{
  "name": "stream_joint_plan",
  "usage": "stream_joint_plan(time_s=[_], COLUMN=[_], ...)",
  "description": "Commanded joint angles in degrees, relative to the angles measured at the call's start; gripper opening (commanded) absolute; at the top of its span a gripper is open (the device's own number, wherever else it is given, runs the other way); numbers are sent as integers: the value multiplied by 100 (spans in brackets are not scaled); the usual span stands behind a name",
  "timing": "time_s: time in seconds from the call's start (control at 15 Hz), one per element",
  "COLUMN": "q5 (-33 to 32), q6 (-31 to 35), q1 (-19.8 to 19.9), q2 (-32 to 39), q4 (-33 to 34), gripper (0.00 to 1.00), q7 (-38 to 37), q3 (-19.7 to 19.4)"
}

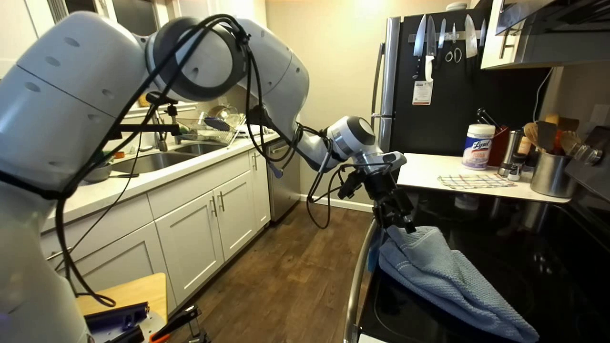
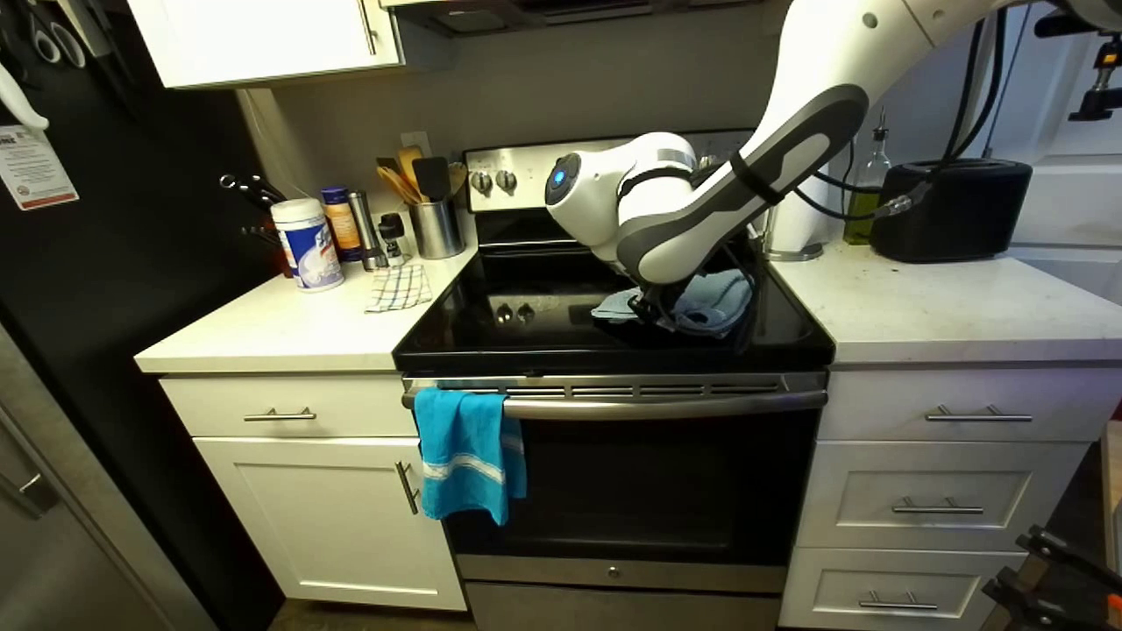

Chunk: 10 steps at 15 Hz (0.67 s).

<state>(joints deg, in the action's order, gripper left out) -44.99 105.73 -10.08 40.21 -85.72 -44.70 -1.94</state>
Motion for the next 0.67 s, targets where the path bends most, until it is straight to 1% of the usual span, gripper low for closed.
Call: stream_joint_plan(time_s=[0.0,0.07,0.13,0.27,0.6], q5=[-15,-7,-7,11,62], q6=[343,380,417,501,670], q1=[14,21,27,43,80], q2=[-615,-676,-739,-843,-1002], q4=[-666,-727,-793,-919,-1151], gripper=[73,67,58,47,13], q7=[15,12,14,-4,-42], q3=[-72,-71,-71,-70,-64])
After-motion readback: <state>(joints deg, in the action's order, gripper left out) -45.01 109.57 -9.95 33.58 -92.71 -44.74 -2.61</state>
